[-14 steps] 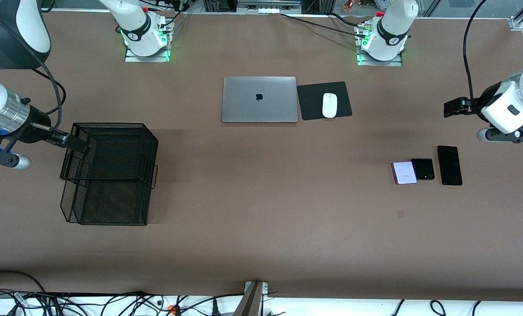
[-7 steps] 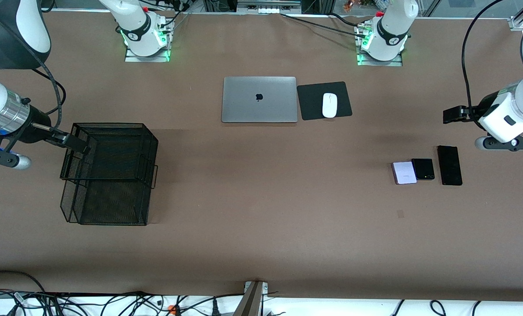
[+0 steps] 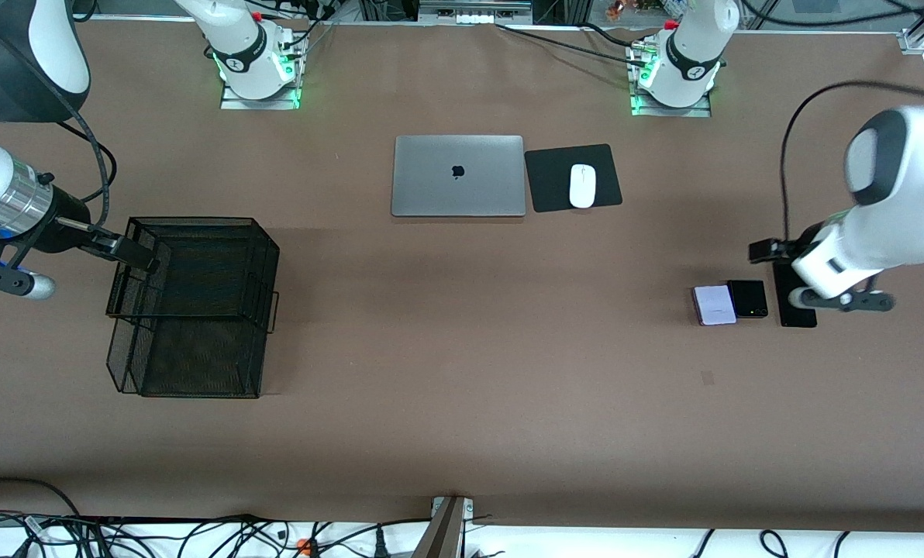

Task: Place phones with both arms
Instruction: 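Move the left gripper down over the white HUAWEI phone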

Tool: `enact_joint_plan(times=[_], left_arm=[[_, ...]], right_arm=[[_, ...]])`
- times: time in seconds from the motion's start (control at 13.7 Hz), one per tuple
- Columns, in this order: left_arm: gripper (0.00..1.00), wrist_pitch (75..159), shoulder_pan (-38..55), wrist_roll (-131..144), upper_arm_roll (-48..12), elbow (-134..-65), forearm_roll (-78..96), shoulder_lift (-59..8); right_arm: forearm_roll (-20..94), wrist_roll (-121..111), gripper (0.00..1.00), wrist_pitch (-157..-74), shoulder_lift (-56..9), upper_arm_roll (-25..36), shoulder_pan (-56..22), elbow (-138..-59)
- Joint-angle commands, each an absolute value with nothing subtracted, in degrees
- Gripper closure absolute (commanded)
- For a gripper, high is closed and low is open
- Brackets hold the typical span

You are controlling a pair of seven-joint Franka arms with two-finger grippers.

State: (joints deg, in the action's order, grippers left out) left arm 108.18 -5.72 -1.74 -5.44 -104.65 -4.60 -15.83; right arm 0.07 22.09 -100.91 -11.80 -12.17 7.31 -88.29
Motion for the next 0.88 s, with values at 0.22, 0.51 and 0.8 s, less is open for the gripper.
enact_joint_plan(times=[0.22, 0.51, 0.8], left_arm=[[0.00, 122.58, -5.98, -3.16, -5.71, -112.23, -5.71, -19.67], [0.00, 128.40, -5.98, -3.16, -5.63, -112.15, -5.71, -24.25], [0.00, 131.22, -6.06, -3.16, -5.36, -112.15, -5.71, -26.71]], right_arm=[[-0.18, 21.53, 0.00, -100.81, -11.69, -12.74, 7.91, -88.51], [-0.18, 21.53, 0.00, -100.81, -11.69, -12.74, 7.91, -88.51], [-0.18, 21.53, 0.00, -100.72, -11.69, -12.74, 7.91, -88.51]])
